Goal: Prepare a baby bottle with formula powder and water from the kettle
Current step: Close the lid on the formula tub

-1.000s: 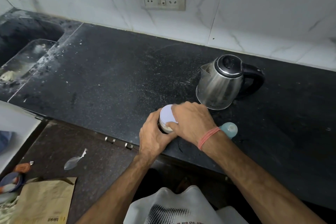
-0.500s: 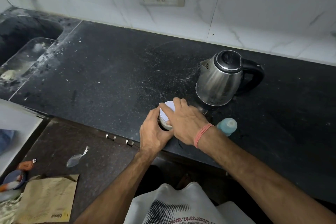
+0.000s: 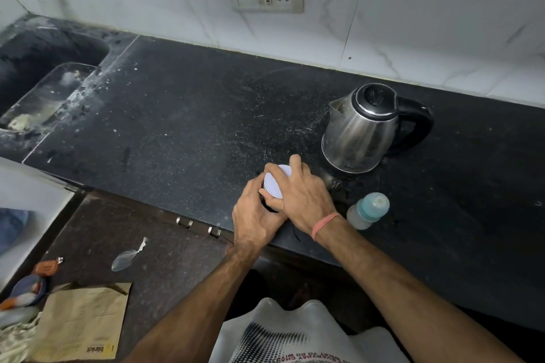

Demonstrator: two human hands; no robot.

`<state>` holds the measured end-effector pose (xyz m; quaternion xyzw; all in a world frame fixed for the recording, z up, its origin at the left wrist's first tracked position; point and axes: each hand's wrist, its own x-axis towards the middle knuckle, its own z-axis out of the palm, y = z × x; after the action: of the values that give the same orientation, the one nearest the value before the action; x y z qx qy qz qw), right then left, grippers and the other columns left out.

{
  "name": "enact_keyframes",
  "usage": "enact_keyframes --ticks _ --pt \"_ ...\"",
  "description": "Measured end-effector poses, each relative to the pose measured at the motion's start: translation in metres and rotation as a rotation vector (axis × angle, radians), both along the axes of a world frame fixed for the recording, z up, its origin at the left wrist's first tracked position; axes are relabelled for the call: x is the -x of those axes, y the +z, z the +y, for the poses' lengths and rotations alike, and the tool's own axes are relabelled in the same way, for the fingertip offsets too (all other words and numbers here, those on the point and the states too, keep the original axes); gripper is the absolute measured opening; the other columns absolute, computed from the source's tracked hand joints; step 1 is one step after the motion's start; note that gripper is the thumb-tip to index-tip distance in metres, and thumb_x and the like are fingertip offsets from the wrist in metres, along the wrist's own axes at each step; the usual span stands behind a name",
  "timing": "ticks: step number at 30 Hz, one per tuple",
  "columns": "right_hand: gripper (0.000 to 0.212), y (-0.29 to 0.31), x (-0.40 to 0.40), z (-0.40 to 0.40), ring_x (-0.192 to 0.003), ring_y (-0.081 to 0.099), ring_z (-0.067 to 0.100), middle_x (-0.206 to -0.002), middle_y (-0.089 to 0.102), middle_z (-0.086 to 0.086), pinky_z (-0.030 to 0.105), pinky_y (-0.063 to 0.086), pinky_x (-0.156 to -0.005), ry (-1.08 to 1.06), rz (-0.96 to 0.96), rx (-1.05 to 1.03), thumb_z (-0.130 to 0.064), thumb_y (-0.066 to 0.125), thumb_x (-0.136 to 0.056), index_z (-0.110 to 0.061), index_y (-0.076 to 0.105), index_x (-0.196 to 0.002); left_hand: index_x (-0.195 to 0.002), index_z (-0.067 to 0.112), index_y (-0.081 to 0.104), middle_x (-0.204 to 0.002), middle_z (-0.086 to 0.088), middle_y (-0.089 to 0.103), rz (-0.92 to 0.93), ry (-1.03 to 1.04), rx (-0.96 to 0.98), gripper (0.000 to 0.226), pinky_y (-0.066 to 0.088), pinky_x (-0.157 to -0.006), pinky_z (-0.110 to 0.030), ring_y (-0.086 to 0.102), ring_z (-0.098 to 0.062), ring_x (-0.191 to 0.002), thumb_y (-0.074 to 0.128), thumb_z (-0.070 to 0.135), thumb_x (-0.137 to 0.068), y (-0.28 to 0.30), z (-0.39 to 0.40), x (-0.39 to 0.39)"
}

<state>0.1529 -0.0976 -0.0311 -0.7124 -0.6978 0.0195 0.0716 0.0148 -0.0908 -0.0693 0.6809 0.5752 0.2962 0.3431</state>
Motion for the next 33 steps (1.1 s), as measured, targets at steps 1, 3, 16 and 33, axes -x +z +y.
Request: enact_keyframes --ticks 1,3,16,33 --pt "0.060 0.000 0.001 0.000 -0.086 0.063 0.028 -0.116 0.049 0.012 0.038 0.055 -0.055 -0.013 0.020 0.003 -0.070 0.058 -0.097 -0.031 0.057 -0.142 -0.153 0.033 0.065 -0.138 0.018 0.071 0.002 -0.001 -0.005 0.081 0.061 -0.099 -0.040 0.071 -0.006 -0.119 0.098 0.042 -0.080 -0.001 0.001 0.000" --pt "0.059 0.001 0.003 -0.001 -0.088 0.063 0.028 -0.118 0.048 0.011 0.040 0.057 -0.057 -0.023 0.046 0.012 -0.070 0.056 -0.098 -0.032 0.055 -0.143 -0.155 0.032 0.064 -0.140 0.018 0.070 0.005 0.000 0.002 0.083 0.059 -0.100 -0.037 0.069 -0.005 -0.120 0.098 0.042 -0.081 -0.001 0.002 0.001" --pt "0.054 -0.004 0.017 -0.004 -0.086 0.065 0.027 -0.120 0.050 0.011 0.036 0.055 -0.051 -0.104 0.012 -0.048 -0.070 0.062 -0.095 -0.040 0.058 -0.140 -0.146 0.033 0.068 -0.125 0.026 0.067 -0.021 0.076 0.042 0.070 0.053 -0.096 -0.031 0.067 0.000 -0.110 0.096 0.038 -0.082 -0.001 -0.002 -0.002" --pt "0.076 0.016 -0.012 -0.051 -0.141 0.055 0.027 -0.161 0.035 -0.001 0.049 0.062 -0.090 -0.157 0.443 -0.102 -0.057 0.069 -0.098 -0.037 0.041 -0.165 -0.172 0.036 0.039 -0.168 0.013 0.055 0.006 -0.008 0.013 0.113 0.048 -0.119 -0.037 0.052 -0.014 -0.154 0.082 0.073 -0.075 0.019 -0.008 0.001"
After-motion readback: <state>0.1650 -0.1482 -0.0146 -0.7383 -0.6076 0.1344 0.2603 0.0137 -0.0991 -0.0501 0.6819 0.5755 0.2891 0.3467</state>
